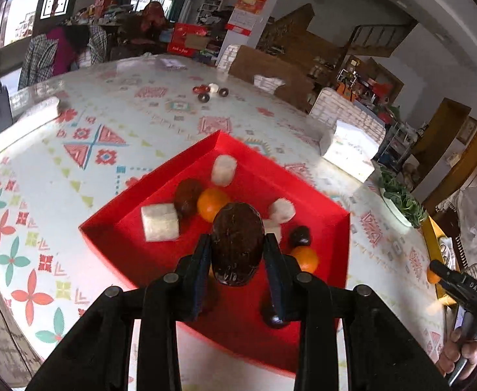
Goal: Organize fruits
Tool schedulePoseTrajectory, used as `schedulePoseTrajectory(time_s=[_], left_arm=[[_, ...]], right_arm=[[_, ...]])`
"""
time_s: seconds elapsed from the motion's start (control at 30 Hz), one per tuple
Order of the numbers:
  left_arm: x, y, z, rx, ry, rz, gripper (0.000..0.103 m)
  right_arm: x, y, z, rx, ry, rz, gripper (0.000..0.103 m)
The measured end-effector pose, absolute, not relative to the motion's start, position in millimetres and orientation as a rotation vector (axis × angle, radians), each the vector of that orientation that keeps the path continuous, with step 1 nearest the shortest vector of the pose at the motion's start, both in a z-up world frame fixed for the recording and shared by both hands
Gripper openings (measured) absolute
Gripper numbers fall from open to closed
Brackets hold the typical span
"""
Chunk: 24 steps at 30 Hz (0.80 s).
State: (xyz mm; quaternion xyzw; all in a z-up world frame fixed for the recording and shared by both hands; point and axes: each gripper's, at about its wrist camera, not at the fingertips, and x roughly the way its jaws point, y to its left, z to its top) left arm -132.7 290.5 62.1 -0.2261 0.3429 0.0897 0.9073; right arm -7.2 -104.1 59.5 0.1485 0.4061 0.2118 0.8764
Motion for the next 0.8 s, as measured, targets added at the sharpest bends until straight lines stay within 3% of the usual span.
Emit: schedulePoseTrajectory(time_s=[0.53,0.63,0.8], left_arm=[[-121,278,26,-0.477,0.790,0.057,0.033],[-126,281,31,-0.490,0.769,0.047,0.048],[-136,290,46,-0.487,0.719,0.058,0.056]], right_arm=[[-8,122,50,0.044,0.947,0.735,0.038],[1,143,45,0.025,0.968,0.743,0.038],[18,170,33,-0.022,0.994,0.717,0.038]])
